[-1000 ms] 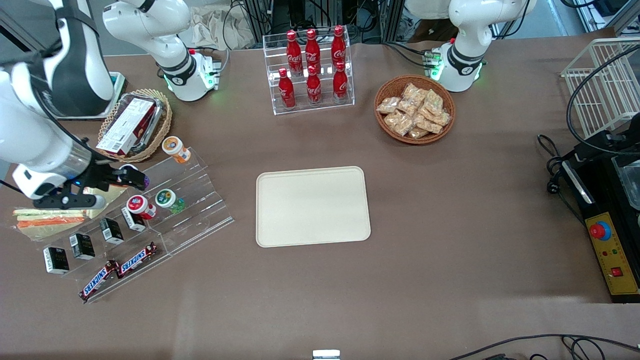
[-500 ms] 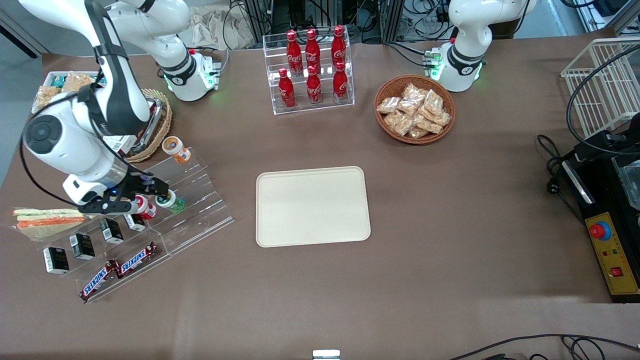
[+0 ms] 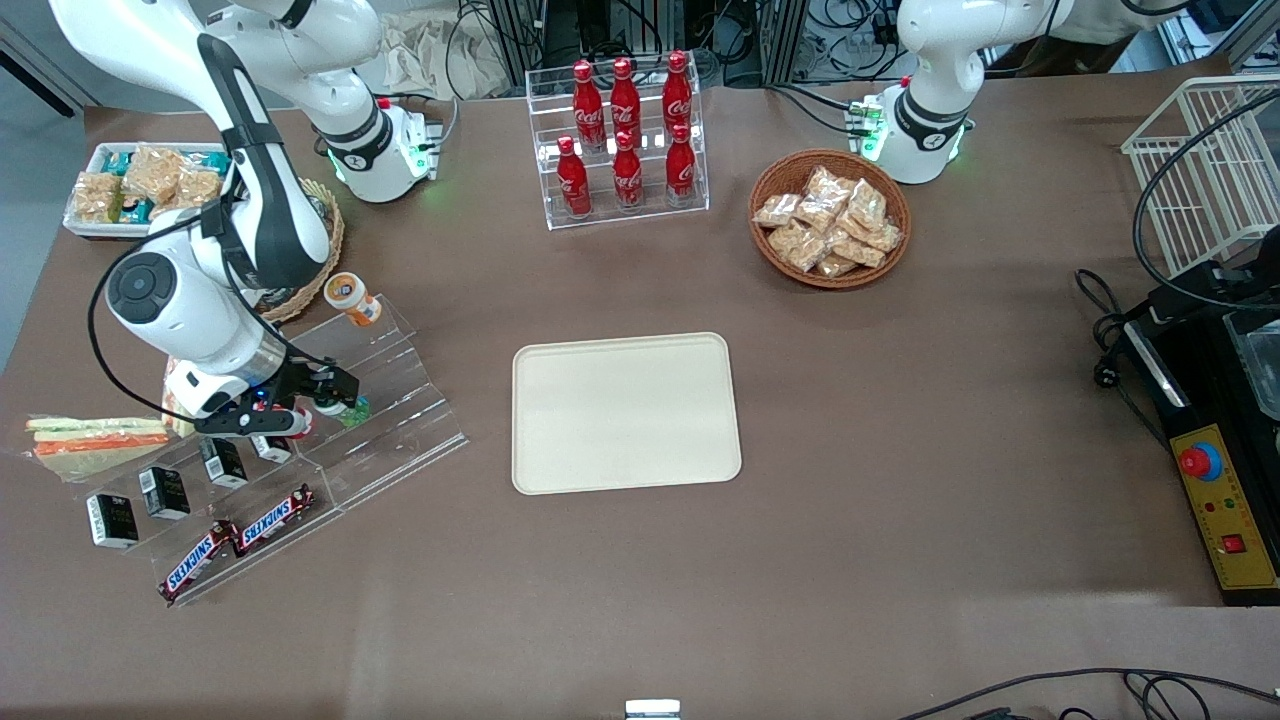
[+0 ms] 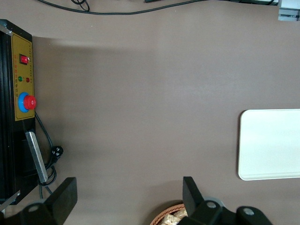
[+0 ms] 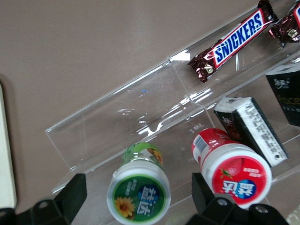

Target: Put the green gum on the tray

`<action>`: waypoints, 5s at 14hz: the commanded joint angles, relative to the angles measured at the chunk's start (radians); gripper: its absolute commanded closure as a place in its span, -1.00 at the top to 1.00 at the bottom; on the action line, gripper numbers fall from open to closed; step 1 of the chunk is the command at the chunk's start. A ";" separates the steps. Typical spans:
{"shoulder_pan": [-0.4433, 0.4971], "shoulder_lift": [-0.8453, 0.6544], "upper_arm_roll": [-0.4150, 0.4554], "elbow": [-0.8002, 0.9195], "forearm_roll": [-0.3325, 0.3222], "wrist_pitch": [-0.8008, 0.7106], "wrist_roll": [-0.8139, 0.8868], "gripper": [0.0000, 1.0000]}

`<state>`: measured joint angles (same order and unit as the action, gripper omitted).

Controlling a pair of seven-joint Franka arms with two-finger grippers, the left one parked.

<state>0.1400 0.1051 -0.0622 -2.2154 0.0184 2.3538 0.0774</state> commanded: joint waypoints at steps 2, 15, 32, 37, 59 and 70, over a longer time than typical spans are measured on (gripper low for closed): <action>0.012 -0.005 -0.001 -0.064 -0.014 0.078 -0.001 1.00; 0.013 -0.039 -0.002 -0.009 -0.014 0.011 -0.004 -0.68; 0.300 -0.021 0.002 0.666 0.031 -0.765 0.500 -0.66; 0.466 0.100 0.001 0.602 0.072 -0.541 0.778 -0.66; 0.553 0.223 -0.002 0.017 0.063 0.268 0.874 1.00; 0.335 -0.079 0.060 0.305 0.060 -0.287 0.618 1.00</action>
<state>0.5873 0.0944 -0.0583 -2.0029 0.0641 2.2251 0.8148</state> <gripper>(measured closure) 0.000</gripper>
